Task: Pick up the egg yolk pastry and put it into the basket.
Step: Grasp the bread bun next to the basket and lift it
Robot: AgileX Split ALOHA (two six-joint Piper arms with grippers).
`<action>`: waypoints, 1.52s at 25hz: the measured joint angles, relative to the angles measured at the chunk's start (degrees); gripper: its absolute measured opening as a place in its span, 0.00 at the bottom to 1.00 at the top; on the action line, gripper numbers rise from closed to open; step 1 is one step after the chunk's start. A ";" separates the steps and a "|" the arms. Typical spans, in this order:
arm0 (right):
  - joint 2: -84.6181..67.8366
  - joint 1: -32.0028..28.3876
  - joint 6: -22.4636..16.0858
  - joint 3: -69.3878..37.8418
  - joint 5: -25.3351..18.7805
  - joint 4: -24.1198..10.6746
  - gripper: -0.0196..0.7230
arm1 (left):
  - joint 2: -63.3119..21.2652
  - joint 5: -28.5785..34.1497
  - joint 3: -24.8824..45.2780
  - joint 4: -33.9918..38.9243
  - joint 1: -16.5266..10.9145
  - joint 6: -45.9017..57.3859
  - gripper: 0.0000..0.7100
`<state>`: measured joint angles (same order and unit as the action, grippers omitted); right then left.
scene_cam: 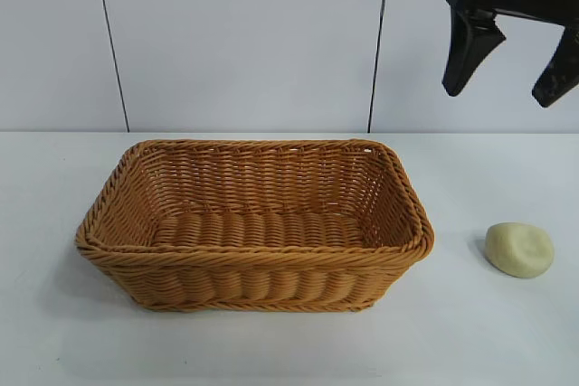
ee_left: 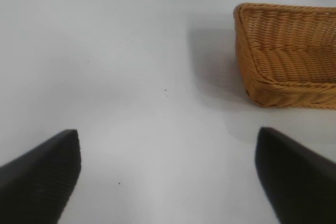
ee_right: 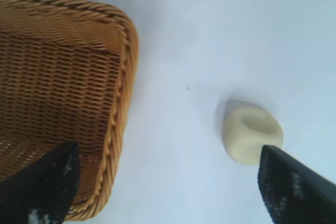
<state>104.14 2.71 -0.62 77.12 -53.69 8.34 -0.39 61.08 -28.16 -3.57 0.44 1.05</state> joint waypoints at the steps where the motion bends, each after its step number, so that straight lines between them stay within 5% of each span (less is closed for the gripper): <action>1: 1.39 0.00 0.00 0.05 0.00 0.00 0.88 | 0.00 0.00 0.00 0.05 0.00 0.00 0.98; 20: 16.34 0.00 -2.43 0.05 1.79 -6.62 0.88 | 0.00 0.00 0.18 0.05 0.00 0.00 0.98; 23: 17.23 0.00 -2.80 0.05 1.88 -6.67 0.77 | 0.00 0.00 0.18 0.05 0.00 0.00 0.98; 31: 17.37 0.00 -2.81 0.17 1.14 -6.67 0.28 | 0.00 0.00 0.18 0.05 0.00 0.00 0.98; 38: 10.37 0.00 -2.35 0.23 0.84 -6.67 0.21 | 0.00 0.00 0.18 0.05 0.00 0.00 0.98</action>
<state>114.51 2.71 -2.97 77.35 -52.85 1.67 -0.39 61.08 -27.98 -3.52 0.44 1.05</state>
